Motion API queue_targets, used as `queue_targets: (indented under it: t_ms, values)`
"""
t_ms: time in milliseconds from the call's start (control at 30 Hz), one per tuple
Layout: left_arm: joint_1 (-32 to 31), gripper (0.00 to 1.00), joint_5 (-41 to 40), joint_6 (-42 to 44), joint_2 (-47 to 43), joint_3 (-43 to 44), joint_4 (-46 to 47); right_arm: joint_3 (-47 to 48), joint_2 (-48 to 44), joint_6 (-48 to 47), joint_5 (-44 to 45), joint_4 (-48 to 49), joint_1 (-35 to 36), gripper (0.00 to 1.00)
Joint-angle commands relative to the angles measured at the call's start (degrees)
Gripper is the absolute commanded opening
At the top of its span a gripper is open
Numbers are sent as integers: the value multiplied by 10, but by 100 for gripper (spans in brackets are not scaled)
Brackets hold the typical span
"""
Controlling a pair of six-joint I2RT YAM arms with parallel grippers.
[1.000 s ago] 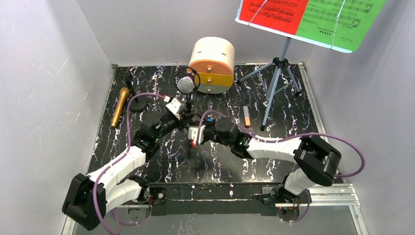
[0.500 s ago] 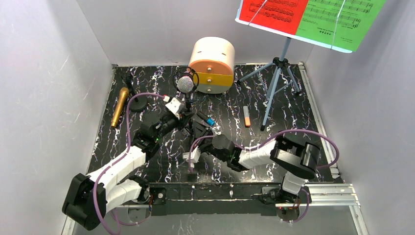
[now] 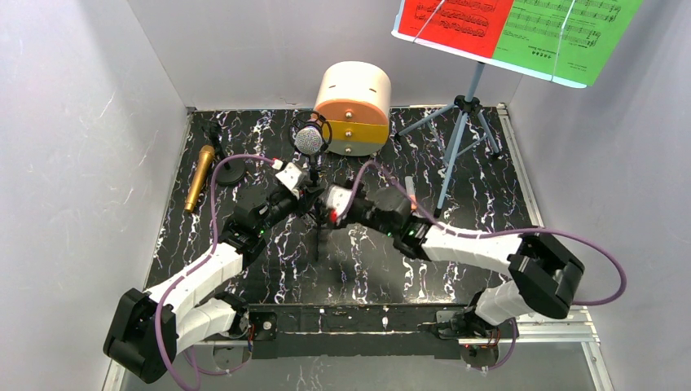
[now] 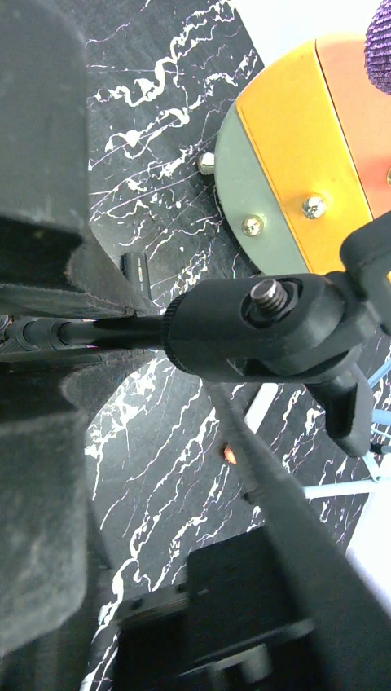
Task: Pack up the instrument practice props
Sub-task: Unscrew the knob on the microphone stand.
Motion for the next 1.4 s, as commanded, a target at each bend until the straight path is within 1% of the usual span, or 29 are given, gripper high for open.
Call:
queue_targets:
  t_ms: [0, 100, 167, 233, 333, 433, 767, 1067, 1167, 1267, 1367]
  values:
    - [-4, 0, 17, 0, -2, -4, -10, 8, -21, 370, -174, -13, -86, 74]
    - [-4, 0, 18, 0, -2, -4, -10, -4, -8, 533, -243, 51, -133, 73]
    - [-4, 0, 19, 0, -1, -4, -10, -4, 8, 621, -265, 78, -150, 73]
    - [-4, 0, 19, 0, -1, -4, -10, -3, 25, 691, -277, 100, -162, 72]
    - [-4, 0, 18, 0, -3, -4, -10, -2, 55, 768, -294, 138, -177, 69]
    - [-4, 0, 19, 0, -4, -4, -10, 1, 81, 803, -303, 147, -182, 65]
    - [-4, 0, 21, 0, -5, -4, -10, 2, 141, 862, -321, 192, -184, 49]
    - [-4, 0, 23, 1, -4, -3, -11, -1, 168, 877, -314, 216, -184, 43]
    - [-4, 0, 22, 1, -5, -4, -11, 0, 171, 866, -313, 215, -184, 37]
    - [-4, 0, 22, 1, -4, -3, -11, 11, 167, 816, -309, 174, -184, 26]
    - [-4, 0, 22, 2, -4, -3, -11, 18, 156, 748, -301, 124, -183, 11]
